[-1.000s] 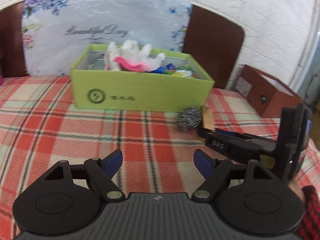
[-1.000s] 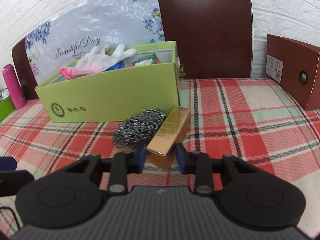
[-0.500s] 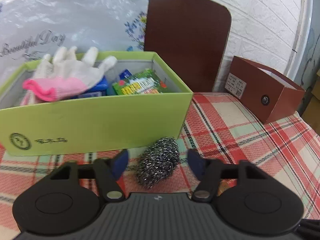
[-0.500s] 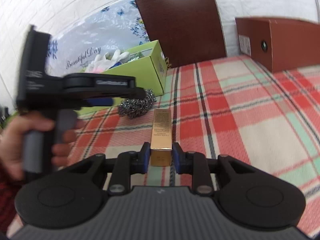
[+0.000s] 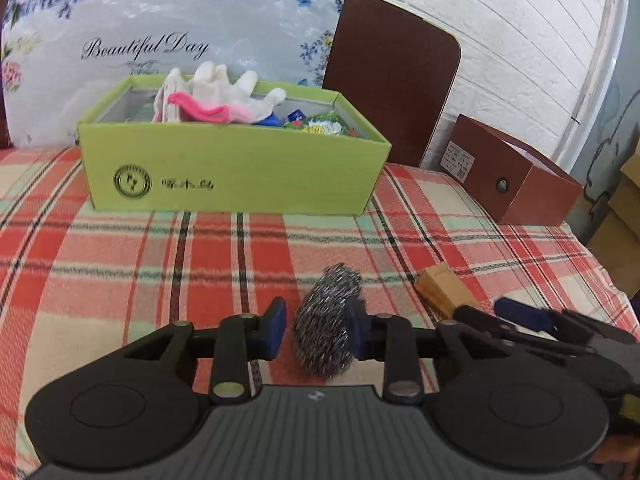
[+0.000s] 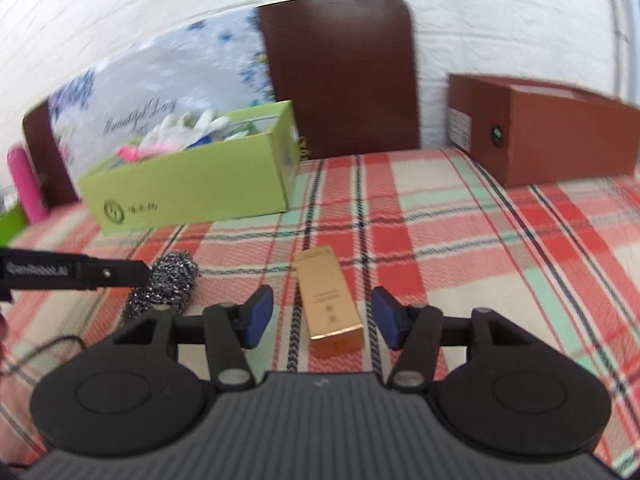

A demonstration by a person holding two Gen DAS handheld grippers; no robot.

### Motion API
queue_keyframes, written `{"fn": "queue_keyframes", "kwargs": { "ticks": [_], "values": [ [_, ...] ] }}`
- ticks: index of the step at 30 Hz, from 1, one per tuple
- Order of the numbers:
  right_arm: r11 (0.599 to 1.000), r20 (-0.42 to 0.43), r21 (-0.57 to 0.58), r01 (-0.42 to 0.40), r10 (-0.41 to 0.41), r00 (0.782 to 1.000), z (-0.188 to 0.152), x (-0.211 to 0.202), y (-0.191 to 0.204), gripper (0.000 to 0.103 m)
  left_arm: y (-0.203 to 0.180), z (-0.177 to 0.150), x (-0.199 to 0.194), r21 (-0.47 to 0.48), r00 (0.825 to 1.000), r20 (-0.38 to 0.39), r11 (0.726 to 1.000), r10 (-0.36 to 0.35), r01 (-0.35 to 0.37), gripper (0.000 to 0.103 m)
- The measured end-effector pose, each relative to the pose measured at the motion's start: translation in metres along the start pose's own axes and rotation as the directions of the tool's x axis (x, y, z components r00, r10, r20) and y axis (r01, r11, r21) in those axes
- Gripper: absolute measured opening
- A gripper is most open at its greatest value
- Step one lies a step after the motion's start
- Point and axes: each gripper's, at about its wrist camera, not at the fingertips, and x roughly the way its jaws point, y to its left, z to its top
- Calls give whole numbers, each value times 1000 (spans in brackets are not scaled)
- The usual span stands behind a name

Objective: Organize objects
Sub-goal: 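Grasp the steel wool with the left tool while the right tool grasps the gold box, then carry the steel wool and gold box into the lime-green box and release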

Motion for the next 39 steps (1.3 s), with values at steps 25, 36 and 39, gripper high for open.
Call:
{"fn": "queue_keyframes", "kwargs": {
  "ticks": [25, 36, 39],
  "values": [
    [997, -102, -76, 11, -19, 995, -12, 17, 23, 40, -8, -1, 35, 43, 999, -33, 999, 7, -5, 45],
    [996, -110, -70, -61, 53, 993, -12, 6, 31, 29, 2, 0, 10, 10, 1000, -15, 1000, -9, 9, 39],
    [993, -78, -73, -97, 91, 993, -3, -3, 40, 29, 8, 7, -5, 5, 1000, 19, 1000, -13, 13, 39]
  ]
}}
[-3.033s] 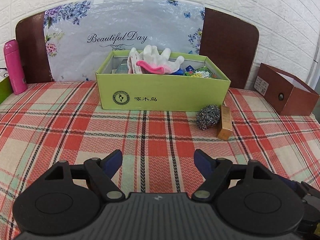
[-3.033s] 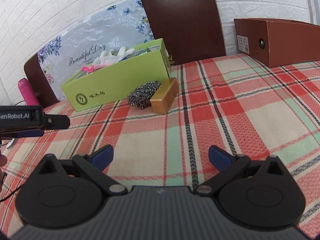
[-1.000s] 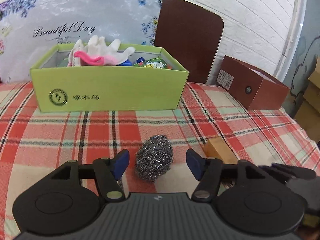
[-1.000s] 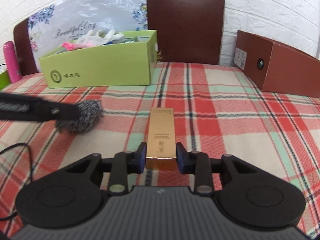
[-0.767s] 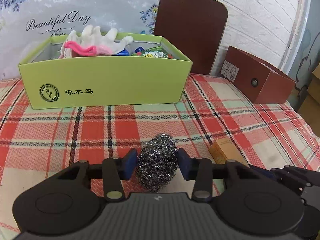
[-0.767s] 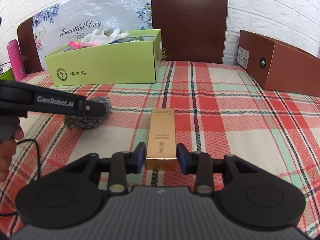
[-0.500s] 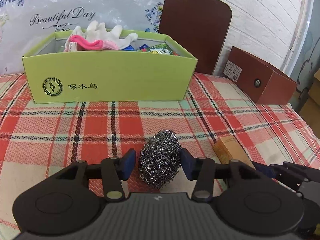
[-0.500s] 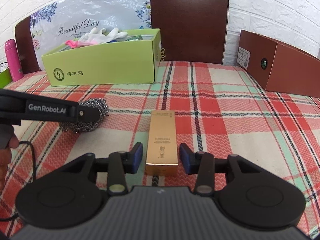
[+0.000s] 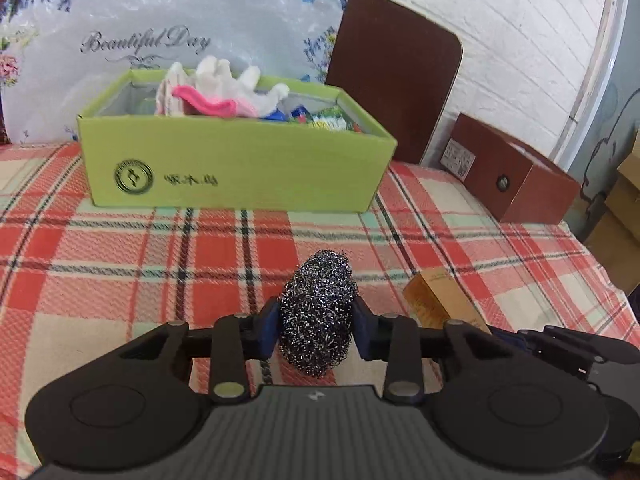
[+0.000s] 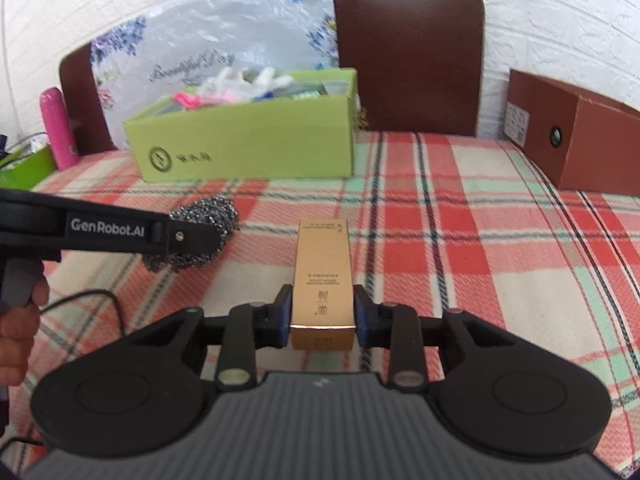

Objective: Organize objects
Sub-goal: 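Carry the steel wool and gold box into the lime-green box and release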

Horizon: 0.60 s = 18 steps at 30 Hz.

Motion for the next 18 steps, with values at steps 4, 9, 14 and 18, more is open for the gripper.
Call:
{"fn": "queue_keyframes", "kwargs": {
  "ticks": [4, 9, 14, 18],
  "values": [
    [999, 52, -16, -49, 50, 997, 21, -9, 10, 29, 11, 17, -21, -17, 998, 59, 1000, -1, 2, 39],
    [996, 108, -57, -75, 81, 991, 53, -8, 24, 29, 29, 49, -40, -37, 990, 142, 999, 24, -19, 39],
    [994, 171, -80, -69, 82, 982, 93, 3, 32, 29, 49, 86, -46, -52, 975, 207, 996, 77, -68, 39],
    [996, 205, -67, -62, 75, 976, 129, 27, 34, 29, 66, 119, -35, -46, 964, 234, 992, 128, -121, 39]
  ]
}}
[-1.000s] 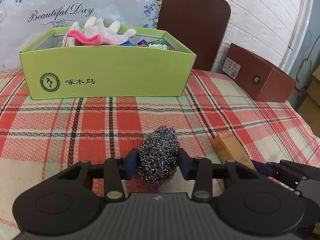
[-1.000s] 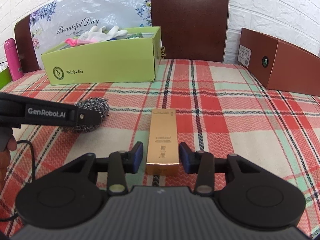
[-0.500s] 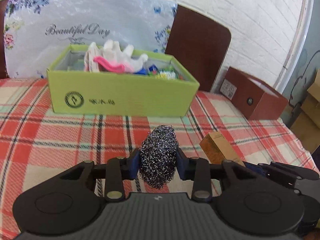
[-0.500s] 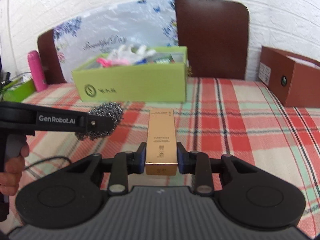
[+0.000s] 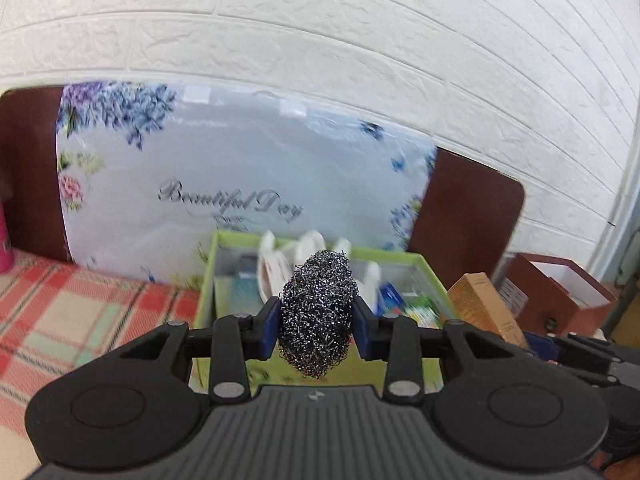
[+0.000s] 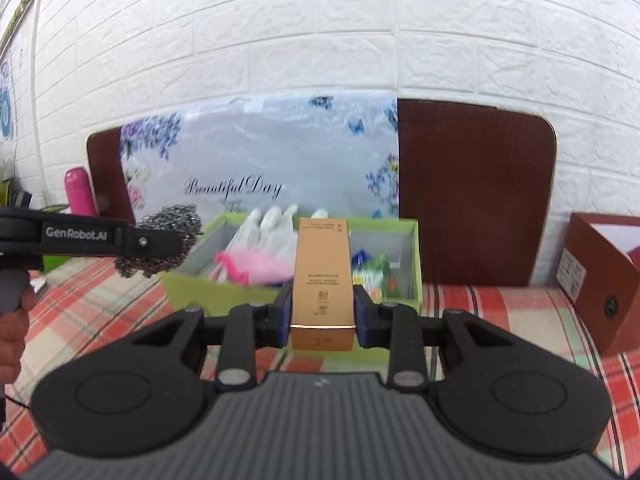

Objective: Organize objects
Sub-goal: 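Carry the steel wool and gold box into the lime-green box and release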

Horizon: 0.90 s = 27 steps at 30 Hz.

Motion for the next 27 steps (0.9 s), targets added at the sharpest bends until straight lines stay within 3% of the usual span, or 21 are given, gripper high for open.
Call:
{"fn": "queue_keyframes", "kwargs": {
  "ticks": [7, 8, 9, 10, 11, 12, 17, 27],
  "values": [
    [1000, 35, 0, 28, -28, 999, 31, 65, 3, 30, 14, 23, 49, 34, 999, -8, 999, 41, -41, 41],
    [1000, 30, 0, 28, -28, 999, 32, 76, 3, 30, 15, 21, 56, 48, 999, -2, 998, 40, -40, 46],
    [1000, 25, -5, 24, -24, 999, 30, 86, 4, 32, 15, 18, 62, 65, 999, -3, 997, 47, -47, 66],
    [1000, 16, -19, 15, -15, 1000, 27, 96, 3, 40, 16, 15, 68, 82, 998, -19, 995, 67, -65, 76],
    [999, 1, -38, 23, -23, 1000, 22, 103, 5, 64, 17, 10, 71, 88, 995, -28, 991, 100, -97, 83],
    [998, -1, -54, 45, -45, 999, 17, 105, 7, 77, 19, 4, 71, 89, 993, -27, 990, 115, -112, 83],
    [987, 80, -123, 107, -97, 992, -17, 81, 13, 103, 33, -23, 52, 10, 999, -21, 999, 35, -34, 83],
    [992, 14, -64, 105, -104, 994, -20, 33, 9, 103, 6, -25, -10, 11, 996, -17, 996, 84, -84, 85]
  ]
}}
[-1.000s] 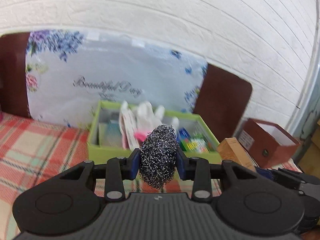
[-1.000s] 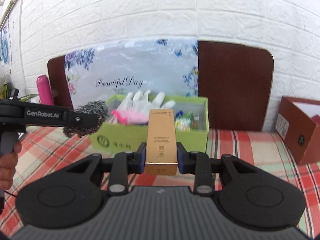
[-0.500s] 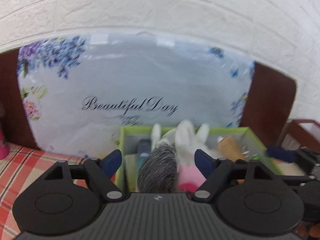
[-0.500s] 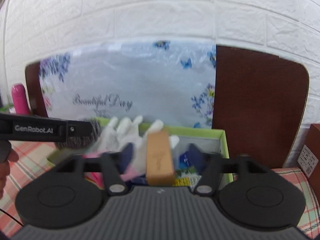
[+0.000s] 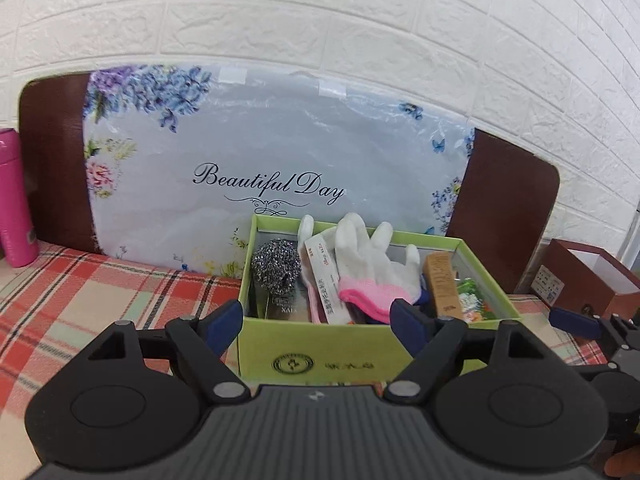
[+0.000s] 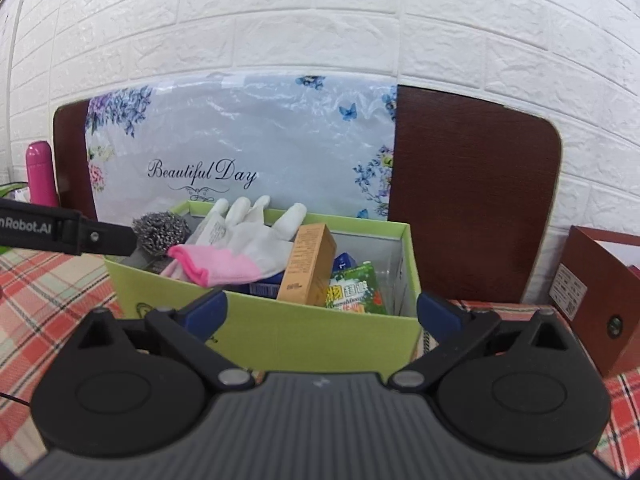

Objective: Organize objects

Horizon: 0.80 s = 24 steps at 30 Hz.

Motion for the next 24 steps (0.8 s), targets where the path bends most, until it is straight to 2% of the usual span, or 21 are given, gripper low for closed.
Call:
{"fn": "queue_keyframes", "kwargs": {
  "ticks": [5, 9, 13, 18, 24],
  "values": [
    [998, -50, 60, -4, 7, 999, -8, -49, -11, 103, -18, -22, -45, 20, 997, -27, 997, 70, -69, 90],
    [994, -88, 108, -7, 17, 996, -27, -88, -19, 103, -31, -54, -69, 53, 986, -68, 987, 154, -151, 92],
    [986, -109, 165, 15, 3, 994, -47, -118, -27, 103, -38, -76, -81, 42, 981, -130, 989, 144, -140, 92],
    [986, -118, 162, 28, -8, 993, -57, -135, -24, 103, -49, -86, -92, 106, 977, -118, 980, 180, -168, 92],
    [992, -120, 125, 22, -7, 993, -57, -137, -12, 103, -45, -86, -93, 77, 971, -150, 982, 185, -175, 92]
  ]
}}
